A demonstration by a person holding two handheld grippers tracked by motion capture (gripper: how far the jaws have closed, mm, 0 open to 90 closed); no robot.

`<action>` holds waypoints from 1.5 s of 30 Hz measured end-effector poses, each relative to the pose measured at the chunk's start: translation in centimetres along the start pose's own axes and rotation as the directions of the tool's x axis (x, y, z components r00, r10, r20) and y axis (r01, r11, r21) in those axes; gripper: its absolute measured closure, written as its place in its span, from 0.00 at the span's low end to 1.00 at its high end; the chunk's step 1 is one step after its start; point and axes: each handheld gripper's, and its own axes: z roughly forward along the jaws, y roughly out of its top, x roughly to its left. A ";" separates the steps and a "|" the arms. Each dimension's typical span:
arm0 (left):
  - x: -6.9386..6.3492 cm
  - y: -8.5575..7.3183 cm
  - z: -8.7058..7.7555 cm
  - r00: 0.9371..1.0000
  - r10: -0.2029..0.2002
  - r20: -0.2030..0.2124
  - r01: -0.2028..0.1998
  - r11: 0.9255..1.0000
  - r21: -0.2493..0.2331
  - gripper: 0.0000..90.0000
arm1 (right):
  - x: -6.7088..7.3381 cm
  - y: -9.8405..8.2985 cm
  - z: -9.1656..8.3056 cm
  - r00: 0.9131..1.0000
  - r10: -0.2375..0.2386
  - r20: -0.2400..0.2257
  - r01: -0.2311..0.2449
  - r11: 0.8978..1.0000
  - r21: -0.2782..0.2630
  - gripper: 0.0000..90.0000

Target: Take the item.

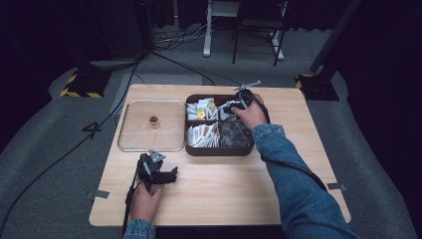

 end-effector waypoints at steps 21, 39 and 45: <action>0.0 0.0 0.0 1.000 0.003 -0.001 -0.003 1.000 0.002 0.11 | 0.8 -0.2 2.7 0.997 0.059 0.046 -0.061 0.997 0.047 0.86; 0.0 0.1 0.0 1.000 0.001 -0.002 -0.001 1.000 0.000 0.11 | 0.5 1.1 -0.9 0.998 0.042 0.046 -0.040 0.999 -0.031 0.95; 0.0 0.1 0.0 1.000 -0.001 0.000 0.001 1.000 0.001 0.11 | -0.1 1.4 -2.9 0.999 0.051 0.013 -0.050 0.996 -0.076 0.95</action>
